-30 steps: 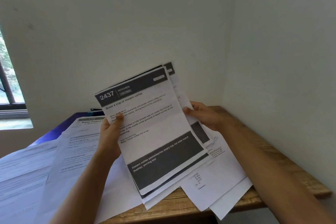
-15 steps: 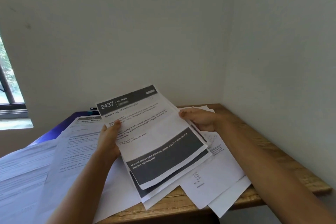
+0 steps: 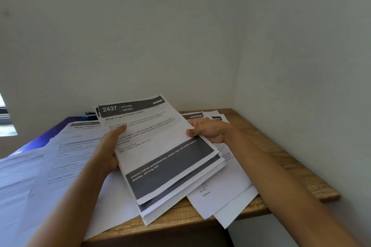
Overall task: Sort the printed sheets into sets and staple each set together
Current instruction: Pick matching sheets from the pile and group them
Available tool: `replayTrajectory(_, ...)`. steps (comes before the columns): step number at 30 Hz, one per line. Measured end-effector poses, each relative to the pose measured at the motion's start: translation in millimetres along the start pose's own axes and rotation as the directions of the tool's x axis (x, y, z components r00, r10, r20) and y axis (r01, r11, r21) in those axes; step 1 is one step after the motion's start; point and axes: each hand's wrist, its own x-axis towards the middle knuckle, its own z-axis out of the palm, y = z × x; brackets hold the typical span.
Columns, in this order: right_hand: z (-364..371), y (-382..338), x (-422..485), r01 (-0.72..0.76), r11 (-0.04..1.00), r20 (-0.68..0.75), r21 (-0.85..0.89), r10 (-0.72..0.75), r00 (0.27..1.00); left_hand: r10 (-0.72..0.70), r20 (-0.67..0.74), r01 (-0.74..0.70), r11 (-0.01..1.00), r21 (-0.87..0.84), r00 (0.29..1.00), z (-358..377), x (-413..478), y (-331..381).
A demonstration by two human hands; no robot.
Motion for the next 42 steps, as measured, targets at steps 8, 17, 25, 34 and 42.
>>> replayTrajectory(8, -66, 8, -12, -0.249, 0.918, -0.695, -0.309, -0.039, 0.718, 0.072, 0.002, -0.072, 0.982, 0.176, 0.997, 0, -2, -6)
replayTrajectory(17, -98, 31, -20, -0.648, 0.625, -0.809, -0.434, 0.045, 0.586, 0.126, 0.006, -0.125, 0.978, 0.170, 0.992, 4, -5, -5)
replayTrajectory(25, -111, 39, -27, -0.422, 0.890, -0.908, -0.174, 0.021, 0.419, 0.147, 0.010, -0.147, 0.977, 0.157, 0.989, 5, -9, -4)
replayTrajectory(34, -114, 42, -37, -0.072, 0.988, -0.939, -0.136, -0.105, 0.329, 0.145, 0.004, -0.144, 0.977, 0.159, 0.989, 3, -7, -5)
replayTrajectory(42, -124, 49, -40, 0.057, 0.996, -0.954, -0.066, -0.079, 0.288, 0.147, -0.007, -0.144, 0.978, 0.153, 0.989, 6, -10, -3)
